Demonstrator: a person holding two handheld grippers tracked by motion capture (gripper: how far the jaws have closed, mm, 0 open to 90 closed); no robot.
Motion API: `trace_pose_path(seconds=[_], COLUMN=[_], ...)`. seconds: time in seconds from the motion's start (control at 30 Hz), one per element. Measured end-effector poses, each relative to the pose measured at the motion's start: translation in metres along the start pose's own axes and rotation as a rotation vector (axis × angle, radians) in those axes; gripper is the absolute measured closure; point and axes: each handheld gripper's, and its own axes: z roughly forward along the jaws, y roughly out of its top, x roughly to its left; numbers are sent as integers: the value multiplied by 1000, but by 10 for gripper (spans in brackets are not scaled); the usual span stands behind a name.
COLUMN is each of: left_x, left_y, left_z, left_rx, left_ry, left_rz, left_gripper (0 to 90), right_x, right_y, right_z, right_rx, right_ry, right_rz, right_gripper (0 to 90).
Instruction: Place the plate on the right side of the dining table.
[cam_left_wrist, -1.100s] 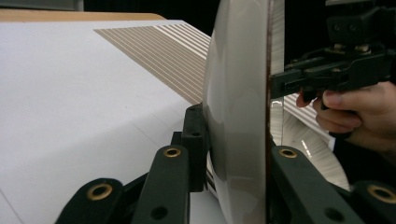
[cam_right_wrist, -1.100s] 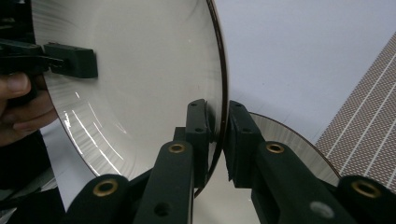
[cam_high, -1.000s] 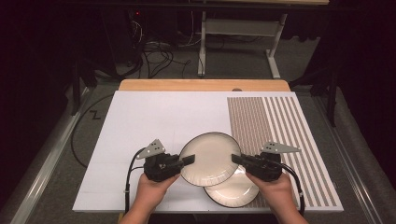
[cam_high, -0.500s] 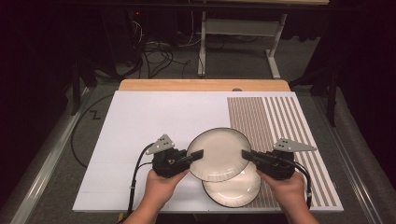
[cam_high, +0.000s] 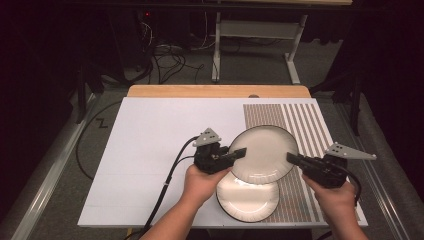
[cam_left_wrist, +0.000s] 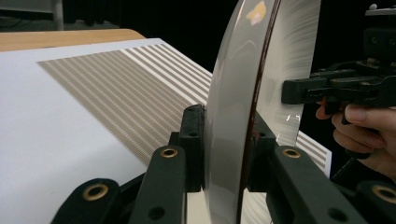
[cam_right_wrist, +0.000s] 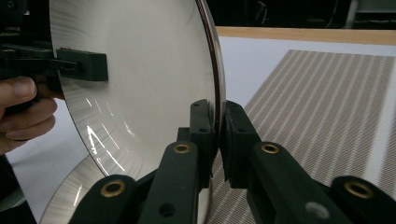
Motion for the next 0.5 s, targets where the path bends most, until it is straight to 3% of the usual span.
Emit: trace_pose_path(seconds=[0.23,0.5], left_x=[-7,-14], left_y=[11,20], left_z=[42,78], left_rx=[68,110], left_ry=[-53,-67], left_rz=[19,40], left_gripper=[741,734], right_x=[-26,-51], right_y=[-8,-17], right_z=[-24,-44], right_rx=[-7,-34], right_ry=[-57,-104], right_rz=[38,76], right_gripper=[863,866])
